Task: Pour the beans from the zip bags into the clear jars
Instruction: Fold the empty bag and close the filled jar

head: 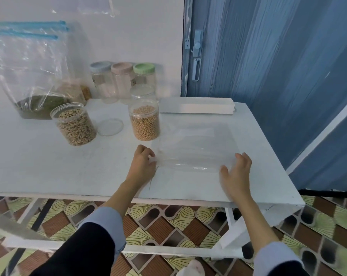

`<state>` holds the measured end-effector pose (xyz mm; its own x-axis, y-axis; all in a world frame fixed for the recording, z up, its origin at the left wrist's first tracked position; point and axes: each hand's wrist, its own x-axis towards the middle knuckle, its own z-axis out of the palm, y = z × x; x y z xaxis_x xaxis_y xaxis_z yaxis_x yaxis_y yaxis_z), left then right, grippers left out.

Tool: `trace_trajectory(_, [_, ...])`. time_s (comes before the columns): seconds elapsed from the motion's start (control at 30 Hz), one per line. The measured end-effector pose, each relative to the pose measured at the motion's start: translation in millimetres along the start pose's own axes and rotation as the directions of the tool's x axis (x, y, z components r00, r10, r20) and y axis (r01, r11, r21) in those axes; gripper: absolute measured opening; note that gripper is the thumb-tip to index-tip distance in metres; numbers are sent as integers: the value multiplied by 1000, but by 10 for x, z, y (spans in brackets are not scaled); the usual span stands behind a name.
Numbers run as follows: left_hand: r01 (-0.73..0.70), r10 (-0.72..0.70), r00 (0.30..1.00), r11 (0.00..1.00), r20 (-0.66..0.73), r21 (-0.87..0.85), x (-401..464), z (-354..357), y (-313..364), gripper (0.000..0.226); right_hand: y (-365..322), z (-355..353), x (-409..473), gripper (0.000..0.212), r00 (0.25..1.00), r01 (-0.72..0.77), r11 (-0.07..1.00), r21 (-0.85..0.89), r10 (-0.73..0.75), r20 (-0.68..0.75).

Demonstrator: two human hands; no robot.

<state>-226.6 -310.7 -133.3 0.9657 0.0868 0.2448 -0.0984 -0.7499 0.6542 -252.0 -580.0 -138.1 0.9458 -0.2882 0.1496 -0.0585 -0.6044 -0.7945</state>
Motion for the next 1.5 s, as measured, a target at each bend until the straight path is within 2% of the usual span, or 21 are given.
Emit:
trace_trajectory(0.1, [-31, 31, 999, 999, -12, 24, 26, 54, 70, 10, -1, 51, 30, 46, 997, 41, 999, -33, -43, -68])
trace_trajectory(0.2, [-67, 70, 997, 995, -42, 75, 19, 79, 90, 15, -3, 82, 56, 38, 987, 49, 994, -99, -63, -145])
trace_trajectory(0.3, [-49, 56, 996, 995, -73, 90, 36, 99, 122, 18, -67, 121, 101, 47, 987, 24, 969, -245, -62, -149])
trace_trajectory(0.47, [6, 1, 998, 993, -58, 115, 88, 62, 36, 21, -106, 88, 251, 53, 977, -85, 931, -354, 8, -213])
trace_trajectory(0.6, [26, -23, 999, 994, -33, 108, 153, 24, -28, 27, -35, 36, 293, 59, 982, -50, 898, -436, -35, -184])
trace_trajectory(0.67, [-14, 11, 999, 996, 32, 84, 141, 12, -28, 33, -28, 30, 294, 61, 983, -48, 919, -392, -26, -183])
trace_trajectory(0.73, [-77, 75, 992, 997, 103, 17, 103, -34, -56, 52, 9, 9, 281, 63, 985, -38, 951, -307, -16, -174])
trace_trajectory(0.83, [-245, 246, 961, 969, 122, -24, 30, -94, -63, 66, 49, -30, 232, 60, 984, 8, 986, -166, -37, -177])
trace_trajectory(0.97, [-498, 495, 867, 854, 54, 150, 37, -66, -28, 34, 17, -48, 144, 38, 978, 94, 996, -7, -94, -186])
trace_trajectory(1.03, [-568, 573, 819, 803, 26, 180, 68, -80, -18, 19, -10, -67, 122, 30, 967, 123, 991, 56, -107, -231])
trace_trajectory(1.1, [-600, 612, 791, 775, 3, 197, 106, -138, -26, 12, -40, -79, 116, 27, 955, 140, 987, 76, -114, -275])
trace_trajectory(1.2, [-596, 612, 791, 777, -17, 204, 165, -255, -79, 15, -109, -87, 129, 24, 934, 173, 982, 76, -139, -330])
trace_trajectory(1.3, [-582, 593, 805, 787, 7, 204, 156, -338, -149, 21, -134, -43, 125, 23, 931, 197, 978, 65, -167, -324])
trace_trajectory(1.4, [-471, 465, 882, 872, 76, 130, 63, -313, -168, 36, -103, 14, 89, 22, 952, 135, 988, 81, -107, -286])
trace_trajectory(1.5, [-330, 327, 942, 943, 75, 35, 42, -252, -130, 25, -88, 29, 64, 21, 958, 76, 986, 151, -30, -287])
